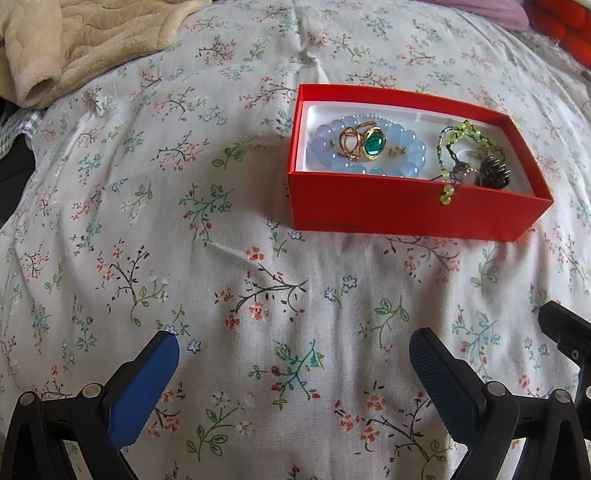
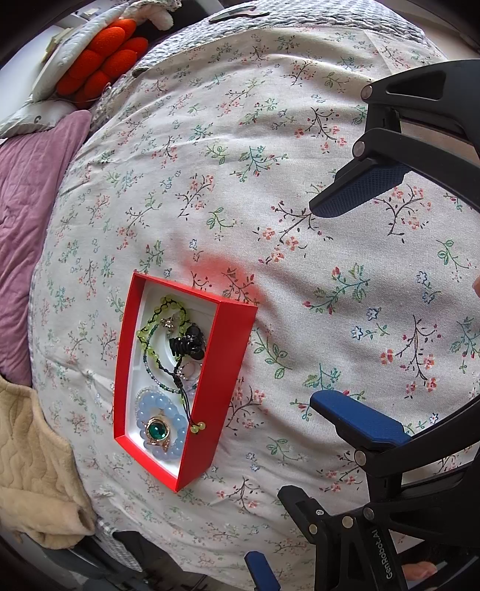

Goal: Organize jewelry

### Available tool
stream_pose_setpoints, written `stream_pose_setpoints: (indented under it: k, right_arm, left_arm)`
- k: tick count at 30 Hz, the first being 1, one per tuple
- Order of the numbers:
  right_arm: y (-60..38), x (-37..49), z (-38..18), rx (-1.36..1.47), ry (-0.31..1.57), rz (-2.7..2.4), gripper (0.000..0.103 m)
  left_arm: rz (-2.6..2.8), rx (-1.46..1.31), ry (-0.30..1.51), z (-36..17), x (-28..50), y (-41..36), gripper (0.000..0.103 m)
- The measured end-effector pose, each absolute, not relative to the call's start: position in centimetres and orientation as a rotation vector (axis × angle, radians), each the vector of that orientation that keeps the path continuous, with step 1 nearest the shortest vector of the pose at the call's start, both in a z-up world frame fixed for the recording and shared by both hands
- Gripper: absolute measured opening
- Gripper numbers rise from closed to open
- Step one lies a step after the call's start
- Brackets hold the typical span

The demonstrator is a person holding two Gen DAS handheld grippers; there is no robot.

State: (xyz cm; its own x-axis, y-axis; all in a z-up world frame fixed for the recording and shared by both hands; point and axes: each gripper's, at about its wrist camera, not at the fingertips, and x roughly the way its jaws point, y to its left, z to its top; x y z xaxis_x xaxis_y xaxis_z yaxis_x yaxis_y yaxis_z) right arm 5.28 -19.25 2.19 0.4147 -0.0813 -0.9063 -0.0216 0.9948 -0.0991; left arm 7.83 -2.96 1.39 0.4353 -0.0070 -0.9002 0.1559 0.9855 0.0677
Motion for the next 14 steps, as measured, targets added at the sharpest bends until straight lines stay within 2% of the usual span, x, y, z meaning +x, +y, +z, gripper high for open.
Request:
stream_pose_setpoints:
  k: [14]
  right_arm:
    - [-19.20, 5.07, 1.92, -0.105, 1.145, -0.036, 0.096]
  left_arm:
    - [-0.090, 0.153, 1.125, 1.05, 7.73, -2.87, 0.102]
